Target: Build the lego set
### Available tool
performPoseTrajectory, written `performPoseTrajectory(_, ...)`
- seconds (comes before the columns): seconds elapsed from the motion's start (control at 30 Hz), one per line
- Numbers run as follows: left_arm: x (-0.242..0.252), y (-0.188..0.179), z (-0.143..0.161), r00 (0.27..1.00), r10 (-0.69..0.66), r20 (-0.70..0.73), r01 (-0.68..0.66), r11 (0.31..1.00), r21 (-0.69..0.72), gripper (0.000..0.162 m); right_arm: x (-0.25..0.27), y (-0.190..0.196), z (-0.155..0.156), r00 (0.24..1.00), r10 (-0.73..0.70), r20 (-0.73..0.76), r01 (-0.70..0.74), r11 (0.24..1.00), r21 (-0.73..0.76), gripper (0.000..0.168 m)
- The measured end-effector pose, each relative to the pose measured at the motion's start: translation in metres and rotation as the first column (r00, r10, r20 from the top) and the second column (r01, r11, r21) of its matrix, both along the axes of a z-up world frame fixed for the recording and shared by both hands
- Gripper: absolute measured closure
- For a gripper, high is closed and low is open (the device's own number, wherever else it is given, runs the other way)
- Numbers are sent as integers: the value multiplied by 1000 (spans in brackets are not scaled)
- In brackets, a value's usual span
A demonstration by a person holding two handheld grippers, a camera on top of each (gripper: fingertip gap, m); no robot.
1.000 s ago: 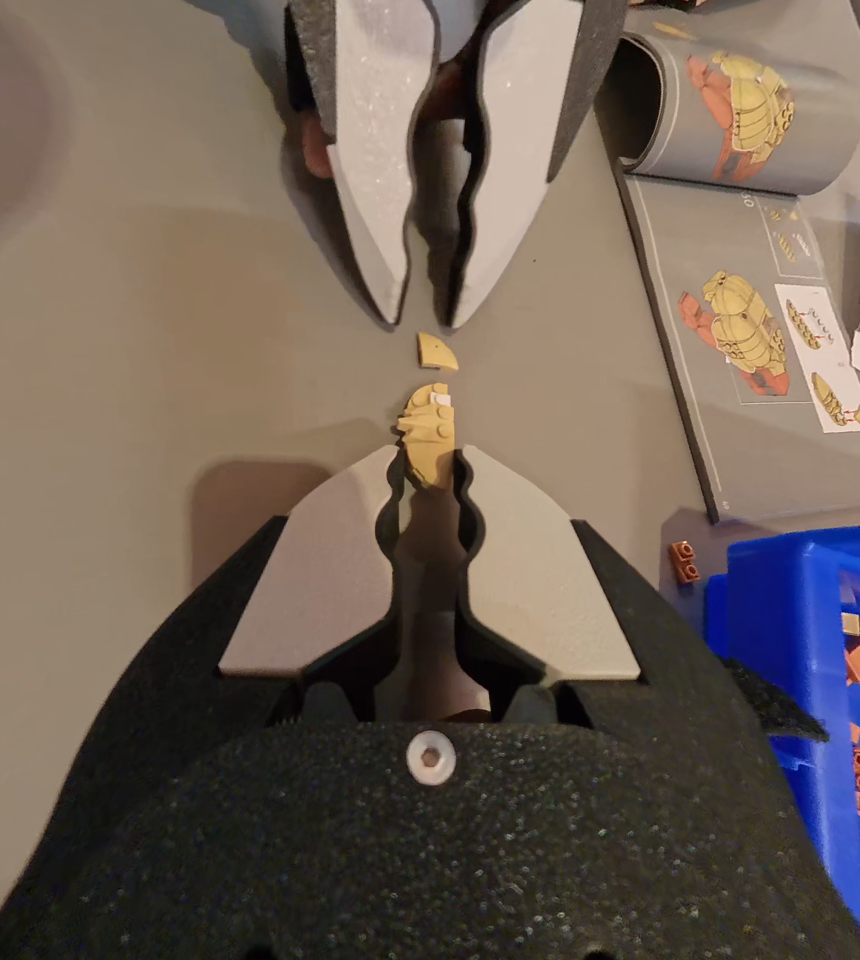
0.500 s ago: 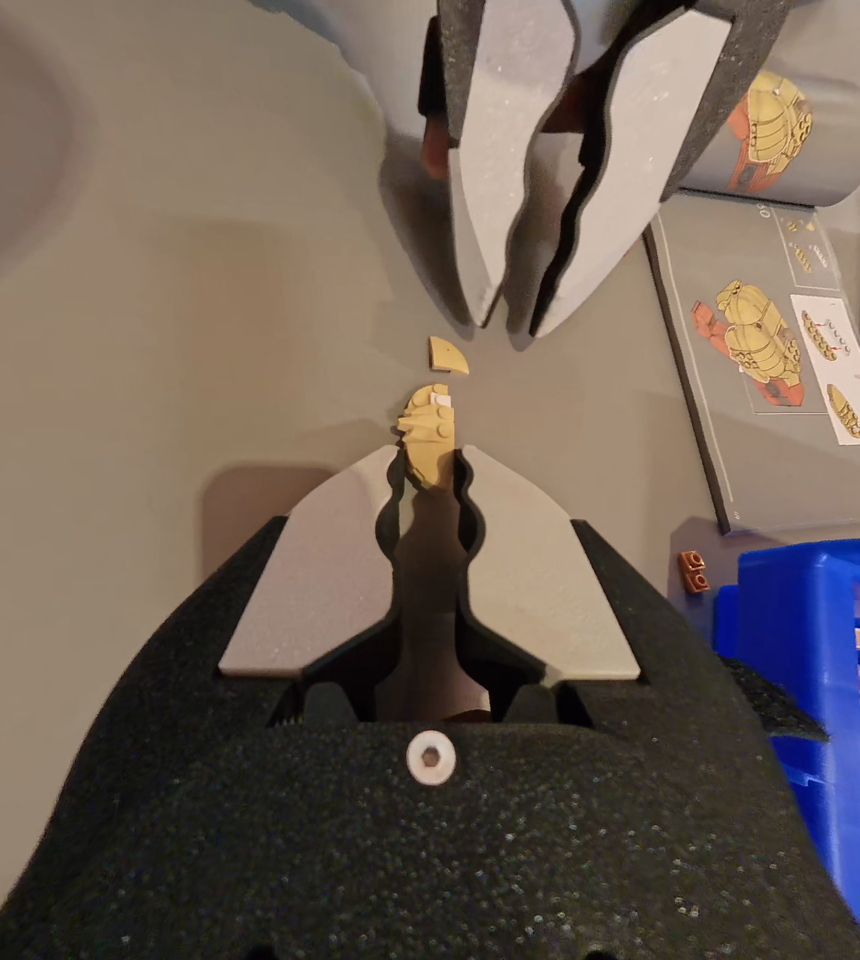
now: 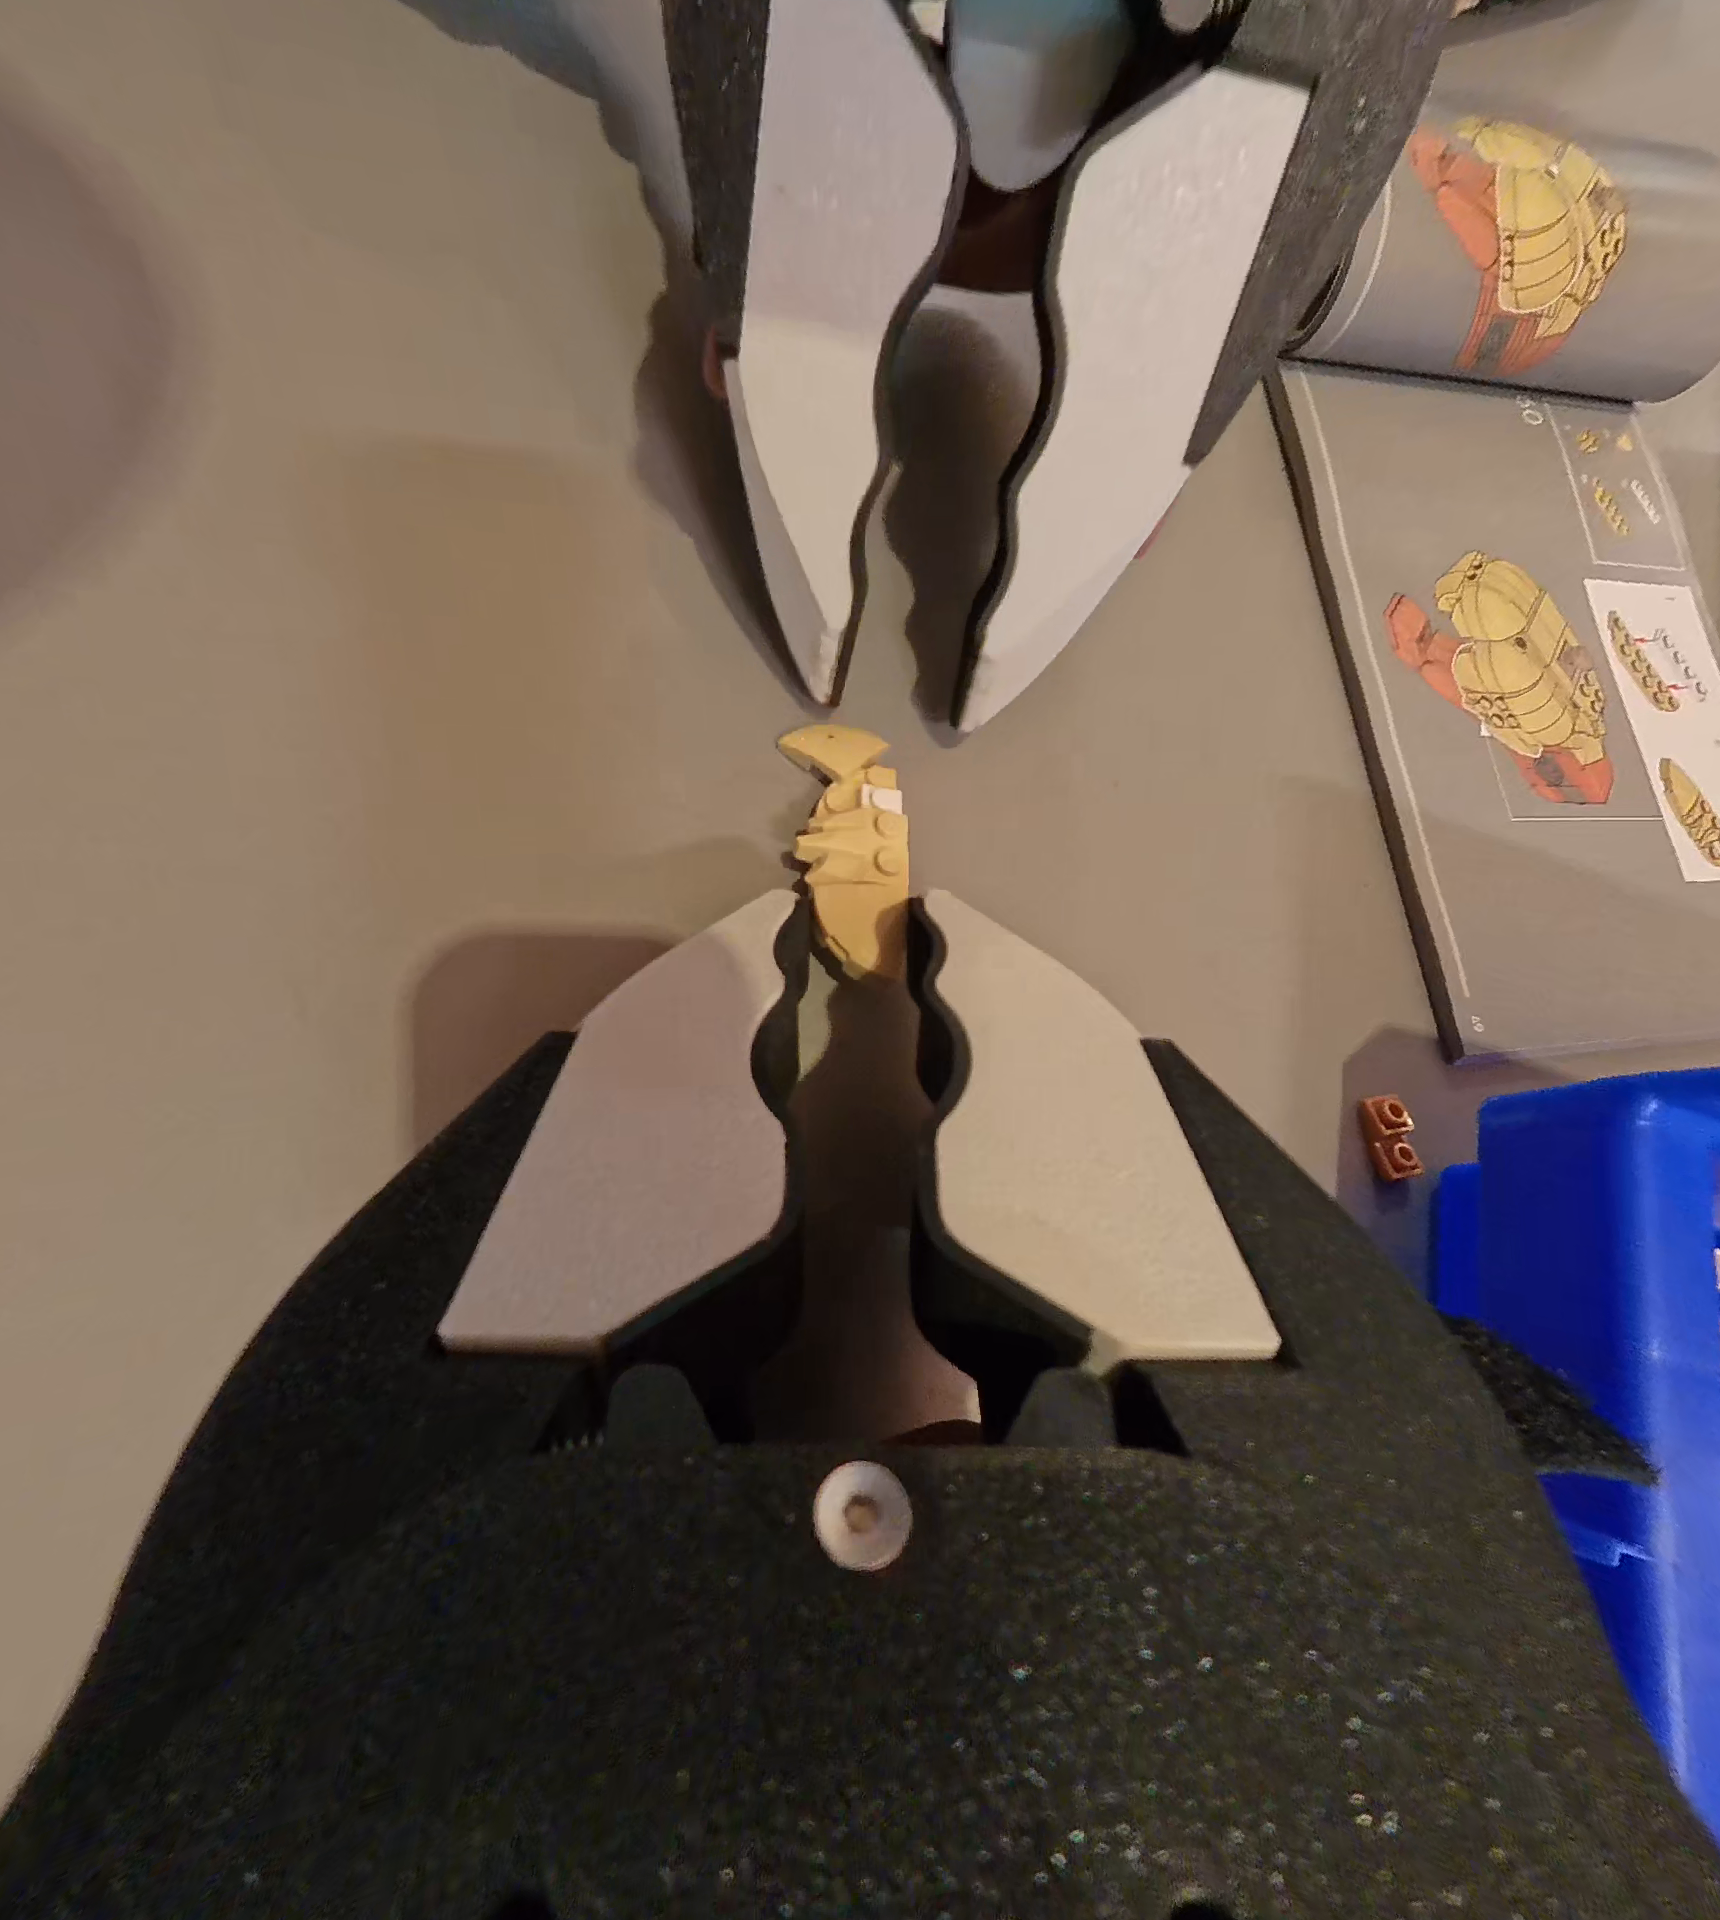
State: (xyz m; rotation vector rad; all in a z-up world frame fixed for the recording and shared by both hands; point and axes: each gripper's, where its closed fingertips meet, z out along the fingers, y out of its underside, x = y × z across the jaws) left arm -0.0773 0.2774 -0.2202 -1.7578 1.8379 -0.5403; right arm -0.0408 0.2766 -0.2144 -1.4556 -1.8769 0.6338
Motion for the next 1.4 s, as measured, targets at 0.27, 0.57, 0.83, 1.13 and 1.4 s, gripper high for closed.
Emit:
performPoseTrajectory(0.27, 5, -7, 1, 999, -2, 55, 5, 998, -59, 139, 1, 0, 0, 1000, -4, 1, 4, 1000, -2, 151)
performPoseTrajectory(0.57, 9, -8, -4, 999, 3, 48, 0, 998, -61, 137, 1, 1, 0, 1000, -6, 2, 6, 1000, -5, 151)
performPoseTrajectory(0.83, 8, -10, -4, 985, 173, 25, -170, 979, -116, 134, 1, 1, -1, 1000, -10, 3, 10, 1000, -9, 151)
performPoseTrajectory(1.13, 10, -10, -4, 942, 331, 48, -322, 937, -134, 134, 1, 1, -1, 1000, -10, 3, 10, 1000, -11, 151)
performPoseTrajectory(1.4, 9, -10, -4, 939, 341, 49, -332, 934, -130, 141, 0, 2, 0, 1000, -15, 0, 15, 1000, -5, 151)
